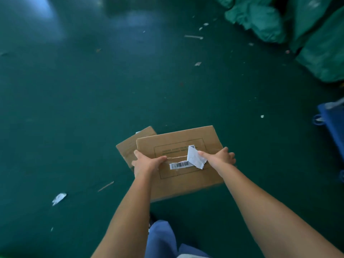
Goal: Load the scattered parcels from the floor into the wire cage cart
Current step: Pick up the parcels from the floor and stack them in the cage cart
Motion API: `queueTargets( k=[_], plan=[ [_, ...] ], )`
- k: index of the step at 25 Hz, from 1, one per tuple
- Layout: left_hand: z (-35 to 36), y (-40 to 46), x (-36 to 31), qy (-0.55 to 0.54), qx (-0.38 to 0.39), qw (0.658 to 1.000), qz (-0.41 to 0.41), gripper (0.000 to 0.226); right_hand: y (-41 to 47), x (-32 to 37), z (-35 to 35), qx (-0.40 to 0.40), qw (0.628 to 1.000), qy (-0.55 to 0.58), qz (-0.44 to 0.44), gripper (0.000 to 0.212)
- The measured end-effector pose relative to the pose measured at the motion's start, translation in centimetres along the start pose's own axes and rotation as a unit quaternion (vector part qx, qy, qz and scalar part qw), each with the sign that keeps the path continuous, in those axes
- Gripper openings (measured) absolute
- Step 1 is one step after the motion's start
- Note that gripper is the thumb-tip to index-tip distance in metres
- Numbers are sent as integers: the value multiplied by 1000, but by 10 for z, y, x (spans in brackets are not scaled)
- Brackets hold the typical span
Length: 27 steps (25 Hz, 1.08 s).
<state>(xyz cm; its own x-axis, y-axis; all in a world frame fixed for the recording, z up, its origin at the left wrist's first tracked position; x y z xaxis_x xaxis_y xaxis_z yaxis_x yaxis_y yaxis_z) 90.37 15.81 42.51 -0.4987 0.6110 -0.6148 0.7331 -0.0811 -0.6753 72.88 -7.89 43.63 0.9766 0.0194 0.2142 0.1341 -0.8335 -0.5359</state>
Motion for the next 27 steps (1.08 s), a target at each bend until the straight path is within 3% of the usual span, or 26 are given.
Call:
queueTargets(
  k=[6,10,14,17,23,27],
  plan=[
    [99,-105,-58,58,92,984,141,106,-18,-142,-103,-75,988,105,84,105],
    [170,-170,-74,106,170,949,242,90,-47,-243,-134,-119,951,226,175,106],
    [244,-236,-73,166,277,901,290,78,-95,-339,-155,-176,907,259,280,103],
    [296,-292,-57,216,344,863,300,76,-130,-408,-160,-209,865,297,347,101],
    [382,-416,3,324,419,770,355,82,-205,-556,-144,-225,771,403,438,52],
    [446,-515,66,368,453,718,381,82,-249,-660,-135,-230,723,454,468,67]
  ],
)
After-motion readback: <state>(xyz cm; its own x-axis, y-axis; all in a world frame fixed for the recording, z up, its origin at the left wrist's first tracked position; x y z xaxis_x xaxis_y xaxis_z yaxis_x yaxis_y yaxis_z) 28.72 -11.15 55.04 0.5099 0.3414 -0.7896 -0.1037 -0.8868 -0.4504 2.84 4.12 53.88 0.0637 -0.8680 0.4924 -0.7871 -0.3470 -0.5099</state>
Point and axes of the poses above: each hand's wrist, its own y-axis towards the middle knuckle, its own z-axis out of the palm, x = y × z, the point moved 7 cm from there along y, towards the middle knuckle, and after that the axes turned 9 degrees about -y, right-handed, at the moved point
